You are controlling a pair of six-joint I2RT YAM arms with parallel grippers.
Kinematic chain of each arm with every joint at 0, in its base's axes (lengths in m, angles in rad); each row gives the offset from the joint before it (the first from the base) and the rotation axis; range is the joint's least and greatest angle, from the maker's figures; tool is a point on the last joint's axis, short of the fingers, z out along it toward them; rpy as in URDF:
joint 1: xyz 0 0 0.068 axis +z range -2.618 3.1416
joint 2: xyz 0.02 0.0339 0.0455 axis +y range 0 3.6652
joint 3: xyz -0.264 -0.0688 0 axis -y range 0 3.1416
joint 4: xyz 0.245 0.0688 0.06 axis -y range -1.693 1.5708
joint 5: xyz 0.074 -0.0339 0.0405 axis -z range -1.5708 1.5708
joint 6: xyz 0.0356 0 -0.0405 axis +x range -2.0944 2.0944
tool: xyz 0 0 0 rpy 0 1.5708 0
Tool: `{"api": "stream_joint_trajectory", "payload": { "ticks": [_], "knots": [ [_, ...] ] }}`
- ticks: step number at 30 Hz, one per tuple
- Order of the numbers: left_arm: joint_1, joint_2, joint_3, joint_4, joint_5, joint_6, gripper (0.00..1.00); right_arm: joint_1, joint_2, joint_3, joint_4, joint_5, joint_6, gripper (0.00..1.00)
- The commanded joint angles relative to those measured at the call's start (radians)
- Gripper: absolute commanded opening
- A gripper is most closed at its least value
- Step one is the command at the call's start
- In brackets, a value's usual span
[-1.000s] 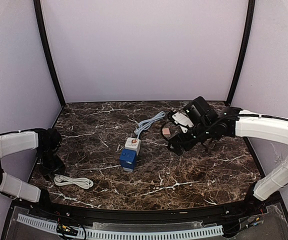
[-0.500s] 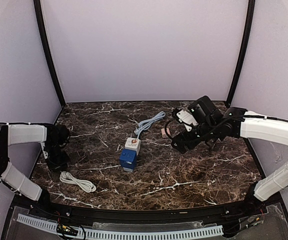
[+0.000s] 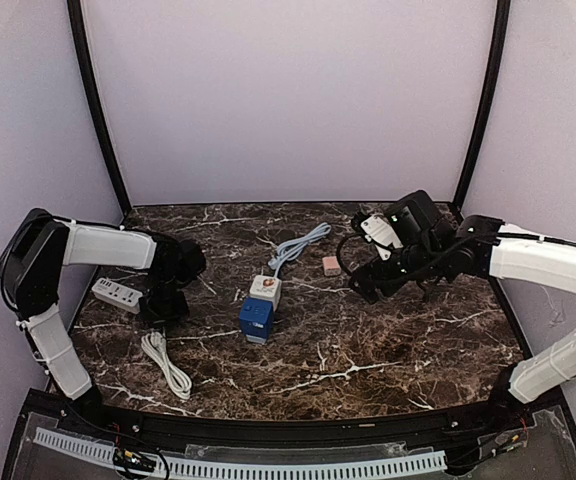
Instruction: Insert the plug
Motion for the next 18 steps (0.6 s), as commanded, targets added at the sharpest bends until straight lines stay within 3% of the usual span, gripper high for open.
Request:
{"api": "stream_joint_trajectory", "payload": {
  "ticks": [1, 9, 18],
  "knots": [
    [-0.144, 0.176, 0.135, 0.167, 0.187, -0.067, 0.13, -0.011, -0.045, -0.028, 0.024, 0.037, -0.007, 0.99],
    [-0.280, 0.314, 0.367, 0.156, 0.246, -0.070, 0.13, -0.013, -0.084, -0.053, 0.026, 0.046, -0.010, 0.98],
    [-0.337, 0.272, 0.419, 0.064, 0.185, -0.055, 0.16, -0.014, -0.084, -0.049, 0.028, 0.025, -0.007, 0.99]
  ]
}}
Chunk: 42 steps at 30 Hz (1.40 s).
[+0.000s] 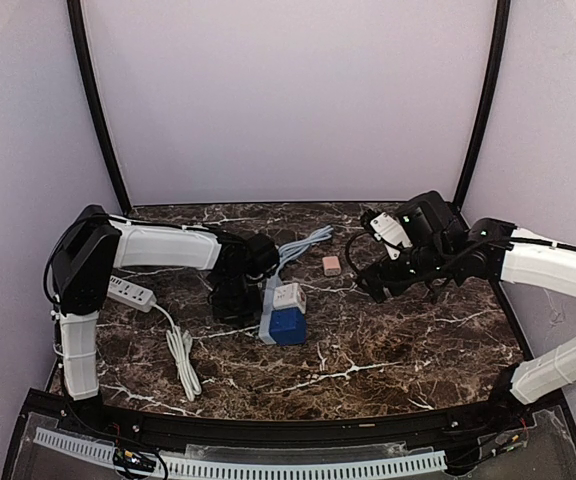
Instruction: Insert the plug
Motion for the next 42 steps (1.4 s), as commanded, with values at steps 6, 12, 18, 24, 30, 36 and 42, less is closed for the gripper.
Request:
{"api": "stream_joint_trajectory", "payload": {
  "ticks": [6, 12, 18, 24, 30, 36, 42],
  "knots": [
    [-0.022, -0.129, -0.071, -0.104, -0.075, -0.053, 0.43, -0.008, -0.003, -0.003, 0.024, -0.036, 0.002, 0.99],
    [-0.002, -0.278, -0.200, -0.152, -0.126, -0.093, 0.79, -0.008, -0.001, -0.001, 0.024, -0.054, 0.004, 0.99],
    [0.031, -0.374, -0.335, -0.169, -0.114, -0.139, 0.83, -0.008, -0.001, 0.004, 0.019, -0.072, 0.010, 0.99],
    [0.033, -0.415, -0.429, -0.211, -0.100, -0.212, 0.83, -0.008, -0.002, 0.005, 0.012, -0.088, 0.015, 0.98],
    [0.033, -0.457, -0.511, -0.132, -0.075, -0.222, 0.82, -0.008, 0.004, 0.016, 0.002, -0.097, 0.019, 0.99],
    [0.033, -0.461, -0.601, -0.033, -0.038, -0.244, 0.72, -0.008, 0.014, 0.027, -0.019, -0.093, 0.024, 0.99],
    [0.033, -0.517, -0.701, 0.024, -0.026, -0.275, 0.55, -0.008, -0.003, 0.017, -0.031, -0.084, 0.031, 0.99]
  ]
}}
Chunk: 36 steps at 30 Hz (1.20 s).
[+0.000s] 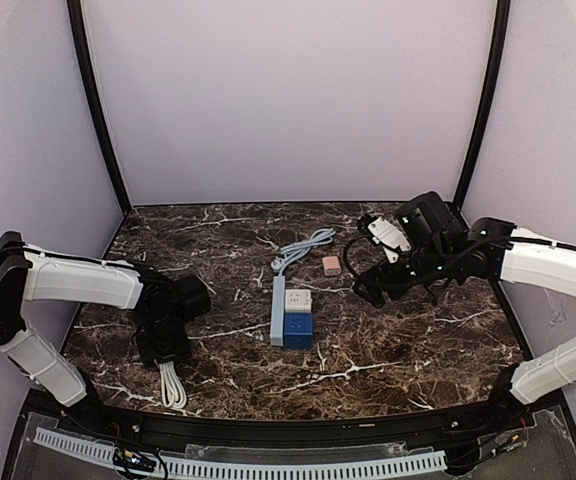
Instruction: Insert the plug
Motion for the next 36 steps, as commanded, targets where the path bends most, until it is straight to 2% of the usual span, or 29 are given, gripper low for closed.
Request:
{"api": "stream_joint_trajectory", "payload": {
  "ticks": [1, 3, 4, 8, 11, 15, 25, 31, 36],
  "knots": [
    [-0.001, -0.047, -0.093, 0.101, 0.039, -0.044, 0.53, -0.008, -0.010, 0.011, -0.008, 0.009, 0.016, 0.99],
    [-0.001, -0.075, -0.123, 0.130, 0.040, -0.049, 0.44, -0.008, -0.014, 0.013, -0.010, 0.010, 0.016, 0.99],
    [-0.001, -0.084, -0.134, 0.149, 0.045, -0.046, 0.34, -0.008, -0.014, 0.015, -0.012, 0.011, 0.018, 0.99],
    [-0.006, -0.087, -0.110, 0.196, 0.055, -0.006, 0.11, -0.008, -0.008, 0.022, -0.018, 0.033, 0.024, 0.99],
    [-0.018, -0.075, -0.033, 0.209, 0.055, 0.017, 0.03, -0.008, 0.008, 0.030, -0.037, 0.132, 0.019, 0.99],
    [-0.048, -0.018, 0.082, 0.255, 0.094, -0.015, 0.01, -0.016, 0.031, 0.043, -0.072, 0.264, 0.025, 0.99],
    [-0.150, 0.290, 0.471, 0.259, 0.214, -0.024, 0.01, -0.044, 0.015, 0.031, -0.124, 0.318, 0.069, 0.99],
    [-0.153, 0.385, 0.555, 0.231, 0.352, -0.027, 0.03, -0.067, -0.011, 0.004, -0.126, 0.321, 0.071, 0.99],
    [-0.160, 0.462, 0.595, 0.228, 0.473, -0.004, 0.11, -0.077, -0.001, -0.001, -0.128, 0.299, 0.093, 0.99]
  ]
}}
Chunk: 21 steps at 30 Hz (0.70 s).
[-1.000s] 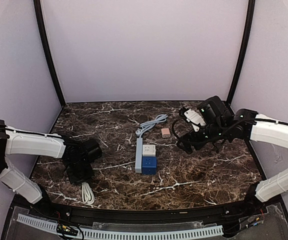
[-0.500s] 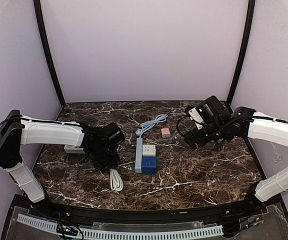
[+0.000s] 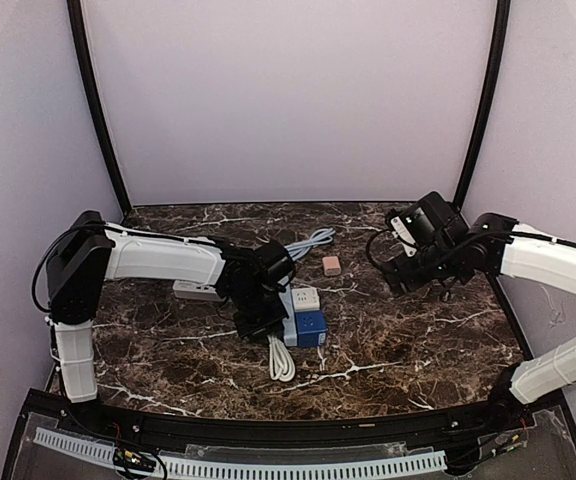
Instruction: Insert the plug
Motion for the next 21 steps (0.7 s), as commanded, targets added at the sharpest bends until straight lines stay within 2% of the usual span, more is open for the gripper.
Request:
{"api": "stream_joint_trajectory", "payload": {
  "ticks": [1, 5, 7, 8, 9, 13, 21],
  "knots": [
    [-0.014, 0.042, 0.040, -0.018, 0.162, 0.017, 0.13, -0.016, -0.003, -0.010, -0.002, -0.017, 0.034, 0.99],
    [-0.020, 0.064, 0.048, -0.015, 0.206, 0.025, 0.28, -0.030, 0.005, 0.007, 0.005, -0.093, 0.051, 0.99],
    [-0.021, 0.067, 0.051, -0.008, 0.225, 0.039, 0.50, -0.041, 0.007, 0.014, 0.022, -0.143, 0.056, 0.99],
    [-0.021, 0.067, 0.054, -0.006, 0.229, 0.043, 0.55, -0.046, 0.010, 0.018, 0.032, -0.160, 0.058, 0.99],
    [-0.021, 0.065, 0.058, -0.007, 0.229, 0.050, 0.65, -0.051, 0.016, 0.022, 0.040, -0.176, 0.061, 0.99],
    [-0.021, 0.054, 0.078, -0.021, 0.219, 0.073, 0.85, -0.071, 0.049, 0.054, 0.054, -0.222, 0.072, 0.99],
    [-0.002, -0.026, 0.093, -0.082, 0.167, 0.147, 0.96, -0.089, 0.119, 0.118, 0.072, -0.269, 0.097, 0.98]
  ]
}}
